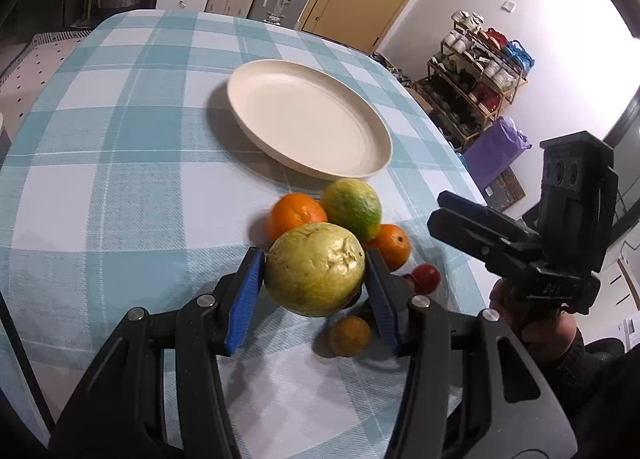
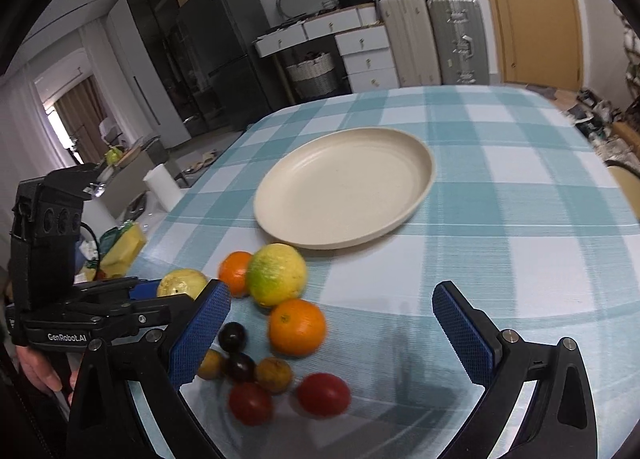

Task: Organize fruits
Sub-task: 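Lift the yellow-green fruit with the left tool while the right tool grasps the green citrus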

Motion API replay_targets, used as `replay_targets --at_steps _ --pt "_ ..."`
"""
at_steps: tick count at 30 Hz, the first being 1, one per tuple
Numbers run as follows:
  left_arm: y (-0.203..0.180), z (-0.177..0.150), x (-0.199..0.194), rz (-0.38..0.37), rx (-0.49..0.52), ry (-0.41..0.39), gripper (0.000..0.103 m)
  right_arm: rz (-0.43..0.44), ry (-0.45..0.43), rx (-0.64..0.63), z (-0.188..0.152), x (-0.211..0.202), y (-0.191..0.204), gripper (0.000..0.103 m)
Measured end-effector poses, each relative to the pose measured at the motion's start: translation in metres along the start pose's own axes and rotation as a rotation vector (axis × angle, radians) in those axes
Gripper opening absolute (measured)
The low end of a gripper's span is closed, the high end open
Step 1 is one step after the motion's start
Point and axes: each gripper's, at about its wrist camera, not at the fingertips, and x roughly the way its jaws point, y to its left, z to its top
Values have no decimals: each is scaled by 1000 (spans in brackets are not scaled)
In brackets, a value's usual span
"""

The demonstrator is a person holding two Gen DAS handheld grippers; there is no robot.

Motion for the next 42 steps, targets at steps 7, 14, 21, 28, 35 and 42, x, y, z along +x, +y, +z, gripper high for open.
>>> replay_targets --at_steps 7,14,21,28,35,42 --pt "15 7 -11 0 -27 -15 48 57 55 -4 5 21 11 103" --pt "30 17 -16 11 -58 -24 48 81 124 25 8 43 9 103" --pt "36 22 -15 22 -73 -21 48 114 176 56 9 59 3 101" --pt "36 26 -13 31 -77 -18 48 156 223 92 8 74 0 84" --pt "34 28 -12 41 -83 -15 48 196 256 128 8 79 -5 50" --pt "29 30 -10 52 -67 -11 48 193 231 116 6 75 -5 50"
